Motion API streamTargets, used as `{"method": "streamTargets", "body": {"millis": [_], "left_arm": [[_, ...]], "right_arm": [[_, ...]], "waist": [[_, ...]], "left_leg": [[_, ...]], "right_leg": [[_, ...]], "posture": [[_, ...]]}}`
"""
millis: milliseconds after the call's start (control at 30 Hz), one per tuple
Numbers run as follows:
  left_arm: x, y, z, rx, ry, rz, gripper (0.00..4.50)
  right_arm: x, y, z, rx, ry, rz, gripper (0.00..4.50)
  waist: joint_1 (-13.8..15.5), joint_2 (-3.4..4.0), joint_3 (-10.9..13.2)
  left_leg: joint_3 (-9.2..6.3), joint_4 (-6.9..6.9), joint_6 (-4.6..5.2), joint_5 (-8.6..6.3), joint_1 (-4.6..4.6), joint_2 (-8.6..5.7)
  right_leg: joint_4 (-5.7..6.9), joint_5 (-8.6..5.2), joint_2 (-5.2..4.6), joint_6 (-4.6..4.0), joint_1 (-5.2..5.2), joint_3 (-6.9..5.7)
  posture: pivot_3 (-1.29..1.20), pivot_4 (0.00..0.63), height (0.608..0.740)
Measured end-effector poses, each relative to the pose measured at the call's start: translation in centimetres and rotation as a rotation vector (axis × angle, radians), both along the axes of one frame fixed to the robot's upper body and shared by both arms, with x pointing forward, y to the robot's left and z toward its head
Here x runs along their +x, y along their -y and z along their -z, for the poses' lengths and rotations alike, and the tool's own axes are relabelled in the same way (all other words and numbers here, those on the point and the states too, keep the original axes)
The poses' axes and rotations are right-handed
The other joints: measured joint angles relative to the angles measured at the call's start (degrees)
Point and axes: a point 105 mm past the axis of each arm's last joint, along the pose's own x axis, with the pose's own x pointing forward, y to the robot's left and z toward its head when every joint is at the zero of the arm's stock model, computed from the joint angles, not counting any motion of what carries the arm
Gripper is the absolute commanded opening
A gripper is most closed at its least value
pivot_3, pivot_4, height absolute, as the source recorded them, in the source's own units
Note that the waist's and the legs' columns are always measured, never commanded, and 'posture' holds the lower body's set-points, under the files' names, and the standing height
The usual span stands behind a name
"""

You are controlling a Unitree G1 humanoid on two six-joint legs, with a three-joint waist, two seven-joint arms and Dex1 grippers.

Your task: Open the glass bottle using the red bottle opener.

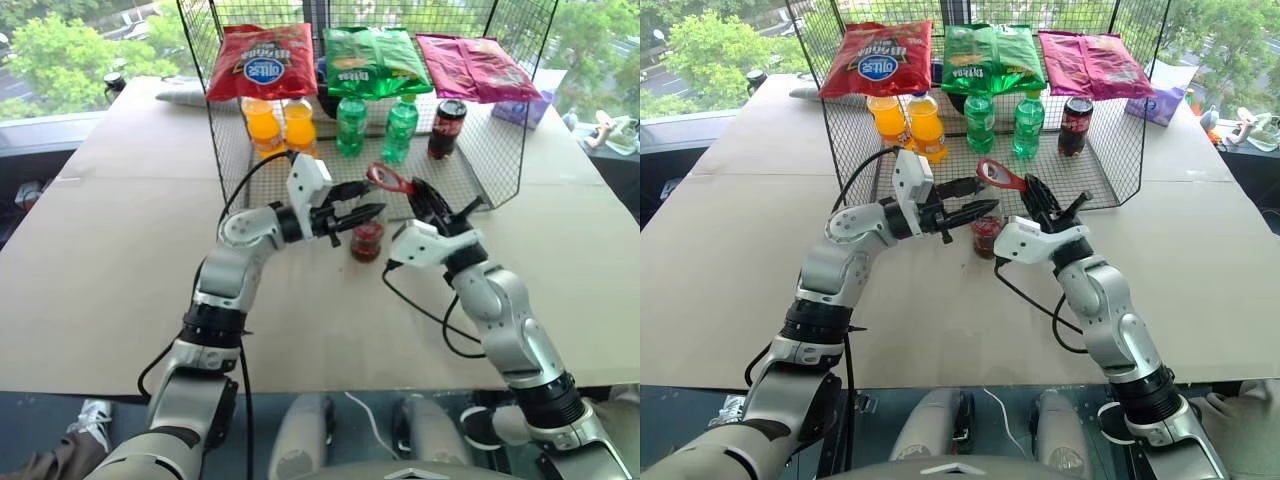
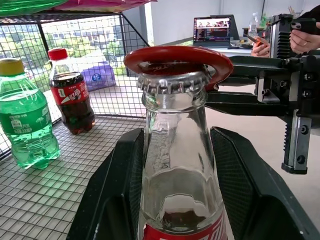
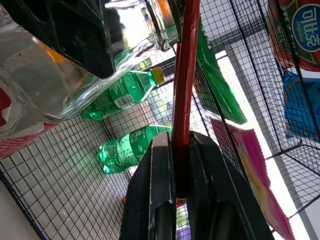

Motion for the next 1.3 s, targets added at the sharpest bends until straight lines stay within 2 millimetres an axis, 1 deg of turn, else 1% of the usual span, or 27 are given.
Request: {"method": "streamTargets", "body": {"millis": [133, 233, 467, 667, 733, 900, 1000, 1033, 1100, 1133, 1167, 1200, 1267, 1300], "left_arm": [[0.0, 0.0, 0.0, 0.001, 0.002, 0.002, 1.99], [-0.1, 0.2, 0.0, 0.004, 0.006, 0.012, 1.99], [-0.2, 0.3, 0.0, 0.006, 0.016, 0.020, 1.99], [-0.2, 0.3, 0.0, 0.011, 0.022, 0.017, 1.99], [-0.2, 0.3, 0.0, 0.009, 0.024, 0.018, 1.99], [-0.3, 0.3, 0.0, 0.008, 0.025, 0.018, 1.99], [-0.2, 0.3, 0.0, 0.008, 0.025, 0.018, 1.99], [-0.3, 0.3, 0.0, 0.008, 0.025, 0.018, 1.99], [-0.3, 0.3, 0.0, 0.006, 0.025, 0.019, 1.99], [-0.3, 0.3, 0.0, 0.005, 0.024, 0.019, 1.99], [-0.3, 0.3, 0.0, 0.004, 0.023, 0.019, 1.99], [-0.3, 0.3, 0.0, 0.003, 0.023, 0.018, 1.99], [-0.3, 0.3, 0.0, 0.001, 0.022, 0.016, 1.99], [-0.3, 0.2, 0.0, -0.002, 0.021, 0.013, 1.99]], "right_arm": [[0.2, 0.5, -0.7, -0.074, -0.013, -0.026, 0.00], [0.2, 1.0, -1.8, -0.162, 0.000, -0.043, 0.00], [0.0, 1.3, -2.6, -0.246, -0.017, -0.063, 0.00], [0.1, 1.1, -3.2, -0.260, -0.037, -0.077, 0.00], [0.2, 0.7, -3.4, -0.231, -0.056, -0.092, 0.00], [0.3, 0.4, -4.3, -0.187, -0.058, -0.094, 0.00], [0.3, 0.4, -4.9, -0.125, -0.063, -0.087, 0.00], [0.2, 0.5, -5.1, -0.074, -0.086, -0.086, 0.00], [-0.2, 1.5, -5.7, 0.131, -0.182, -0.081, 0.00], [-0.4, 1.9, -5.7, 0.193, -0.223, -0.083, 0.00], [-0.8, 2.7, -5.2, 0.324, -0.325, -0.077, 0.00], [-1.0, 3.1, -4.8, 0.398, -0.382, -0.073, 0.00], [-1.5, 4.2, -2.9, 0.587, -0.560, -0.051, 0.00], [-2.1, 4.7, -1.0, 0.724, -0.727, -0.033, 0.00]], "waist": [[0.05, 0.00, 0.00], [0.04, 0.00, 0.00], [0.05, 0.01, 0.01], [0.01, 0.01, 0.01], [0.02, 0.01, 0.02], [0.06, 0.01, 0.02], [0.03, 0.01, 0.03], [0.05, 0.01, 0.03], [0.16, 0.01, 0.03], [0.16, 0.01, 0.03], [0.20, 0.01, 0.02], [0.19, 0.01, 0.02], [0.09, 0.02, 0.03], [0.03, 0.04, 0.04]], "left_leg": [[-0.01, 0.00, 0.01, -0.01, -0.01, -0.01], [-0.01, 0.00, 0.01, -0.01, -0.01, -0.01], [0.01, -0.04, 0.02, -0.01, -0.04, -0.01], [0.01, -0.06, 0.02, -0.02, -0.04, 0.00], [0.01, -0.09, 0.02, -0.02, -0.07, 0.00], [0.02, -0.11, 0.02, -0.01, -0.09, 0.00], [0.02, -0.12, 0.02, -0.01, -0.09, 0.00], [0.02, -0.13, 0.02, -0.01, -0.09, 0.01], [-0.01, -0.17, 0.02, -0.01, -0.10, 0.02], [-0.01, -0.17, 0.02, -0.01, -0.10, 0.02], [-0.04, -0.19, 0.02, -0.01, -0.11, 0.05], [-0.03, -0.19, 0.02, -0.02, -0.11, 0.06], [-0.02, -0.19, 0.02, -0.02, -0.11, 0.09], [-0.02, -0.19, 0.01, -0.02, -0.10, 0.12]], "right_leg": [[-0.01, 0.00, -0.03, 0.00, -0.01, 0.00], [-0.01, -0.01, -0.02, 0.00, -0.01, -0.01], [-0.03, -0.01, -0.03, 0.00, -0.02, 0.00], [-0.03, -0.01, -0.04, 0.00, -0.04, 0.00], [-0.04, 0.01, -0.03, -0.04, -0.06, -0.01], [-0.06, 0.03, -0.04, -0.07, -0.08, -0.01], [-0.06, 0.03, -0.03, -0.07, -0.08, -0.01], [-0.06, 0.03, -0.04, -0.08, -0.08, -0.01], [-0.06, 0.04, -0.03, -0.09, -0.08, -0.01], [-0.06, 0.05, -0.03, -0.09, -0.07, -0.02], [-0.07, 0.05, -0.04, -0.10, -0.06, -0.02], [-0.07, 0.05, -0.05, -0.09, -0.07, -0.02], [-0.07, 0.06, -0.06, -0.10, -0.08, -0.02], [-0.07, 0.05, -0.07, -0.11, -0.10, -0.02]], "posture": [[0.00, 0.150, 0.740], [0.00, 0.150, 0.740], [0.00, 0.150, 0.740], [0.00, 0.150, 0.740], [0.00, 0.150, 0.740], [0.00, 0.150, 0.740], [0.00, 0.150, 0.740], [0.00, 0.150, 0.740], [0.00, 0.150, 0.740], [0.00, 0.150, 0.740], [0.00, 0.150, 0.740], [0.00, 0.150, 0.740], [0.00, 0.150, 0.740], [0.00, 0.150, 0.740]]}}
